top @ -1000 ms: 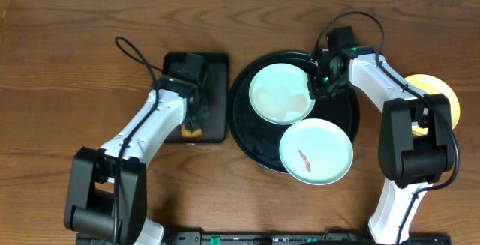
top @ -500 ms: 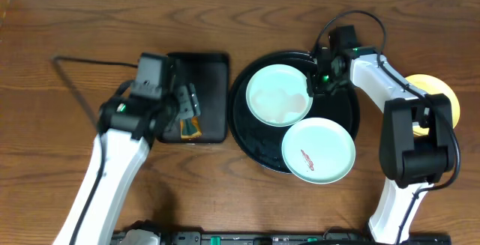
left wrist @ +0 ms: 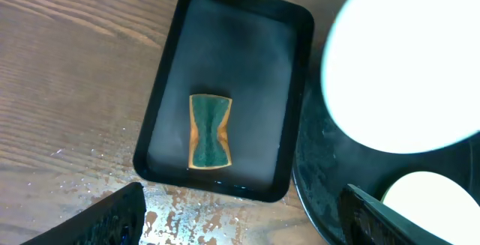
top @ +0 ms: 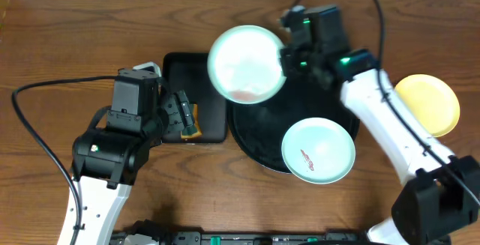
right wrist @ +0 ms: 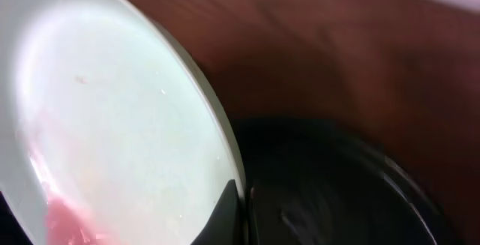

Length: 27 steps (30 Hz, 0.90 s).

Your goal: Clean dirty plates on tray and stack at the side

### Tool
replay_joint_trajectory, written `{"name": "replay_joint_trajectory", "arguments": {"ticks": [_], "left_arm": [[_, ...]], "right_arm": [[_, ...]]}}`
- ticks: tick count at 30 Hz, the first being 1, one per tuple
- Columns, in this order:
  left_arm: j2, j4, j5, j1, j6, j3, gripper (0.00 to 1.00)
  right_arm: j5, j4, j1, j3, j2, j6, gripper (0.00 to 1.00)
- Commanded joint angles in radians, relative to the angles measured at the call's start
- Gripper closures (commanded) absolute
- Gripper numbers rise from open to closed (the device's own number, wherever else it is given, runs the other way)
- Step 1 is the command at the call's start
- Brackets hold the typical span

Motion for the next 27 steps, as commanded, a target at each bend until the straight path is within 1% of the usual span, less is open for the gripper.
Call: {"name": "replay_joint_trajectory", "arguments": {"ticks": [1,5,6,9,14,17,23,27], "left_arm": [[0.0,-0.002,0.002,0.004,0.006,0.016,0.17],[0.0,-0.002,0.002,0.004,0.006,0.016,0.16],[0.0,-0.002,0.002,0.004,0.006,0.016,0.09],[0.0,-0.002,0.002,0.004,0.006,0.016,0.1],[0.0,-0.003,0.002,0.004,0.006,0.016,0.1],[0.0,-0.002,0.002,0.004,0.006,0.016,0.09],[0.0,-0.002,0.002,0.004,0.006,0.016,0.09],[0.0,-0.002,0.002,0.004,0.006,0.016,0.09]], "right_arm": [[0.162,0.073,0.116,0.005,0.048,-0.015,0.99],[0.327,0.158,0.215,0.005,0.103,-0.051,0.99],[0.36,0.17,0.235,0.005,0.109,-0.068,0.99],[0.469,0.197,0.29,0.005,0.103,-0.118,0.99],[0.751,0.256,0.387,0.005,0.084,-0.199,0.99],[0.863,0.278,0.431,0.005,0.074,-0.248,0.99],[1.036,0.34,0.506,0.005,0.067,-0.299,0.99],[1.067,0.349,0.53,0.005,0.065,-0.301,0.99]]}}
